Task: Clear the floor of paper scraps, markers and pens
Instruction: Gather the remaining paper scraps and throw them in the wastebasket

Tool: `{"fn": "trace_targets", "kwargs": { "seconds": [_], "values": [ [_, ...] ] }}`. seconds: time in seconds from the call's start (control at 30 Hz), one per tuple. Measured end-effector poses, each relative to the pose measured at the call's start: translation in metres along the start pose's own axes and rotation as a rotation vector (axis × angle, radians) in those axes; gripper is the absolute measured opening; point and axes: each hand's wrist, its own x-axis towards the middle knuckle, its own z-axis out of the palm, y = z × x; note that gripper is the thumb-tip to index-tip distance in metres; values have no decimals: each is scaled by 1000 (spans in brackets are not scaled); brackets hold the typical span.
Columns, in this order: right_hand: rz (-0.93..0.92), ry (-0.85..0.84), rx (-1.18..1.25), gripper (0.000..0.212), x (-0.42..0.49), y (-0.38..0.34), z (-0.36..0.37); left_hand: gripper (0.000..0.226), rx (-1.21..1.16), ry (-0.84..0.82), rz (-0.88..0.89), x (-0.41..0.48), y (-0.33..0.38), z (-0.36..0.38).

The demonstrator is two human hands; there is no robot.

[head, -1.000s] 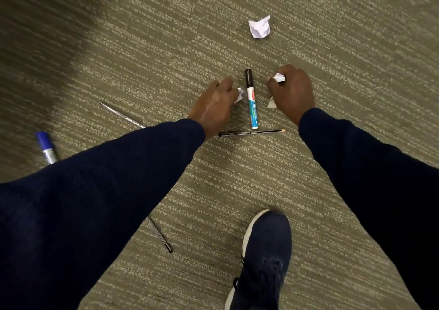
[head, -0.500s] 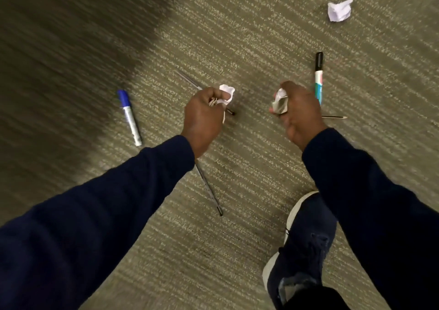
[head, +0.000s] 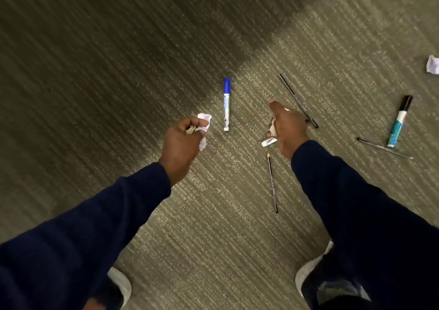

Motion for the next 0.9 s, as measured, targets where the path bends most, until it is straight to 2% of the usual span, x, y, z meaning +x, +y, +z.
{"fn": "trace_targets", "kwargs": {
  "seconds": [0.13,0.2,0.33,0.4,0.5,0.57,0.63,0.77,0.9],
  "values": [
    [-246,100,-370,36,21,-18,-8,19,-30,-7,20,6,7,21],
    [-426,147,-561,37,34,-25,-24,16,-38,-37,39,9,10,47],
    [-723,127,-891,25,55,-36,-75,17,-27,-84,57,14,11,109],
    [-830,7,-1062,27,58,-28,-97,19,4,-90,64,18,9,133],
    [-996,-315,-1303,44,50,5,-112,25,54,-56,68,23,8,156],
    [-1043,-408,-1422,50,50,32,-115,24,94,-33,77,23,6,163],
    [-1051,-367,-1457,48,53,52,-116,24,119,-36,79,21,0,165],
    [-1025,-284,-1343,33,58,64,-118,20,219,-36,100,14,-11,168],
    [-996,-328,-1192,51,53,55,-144,22,228,-66,100,15,-15,180]
  ]
}}
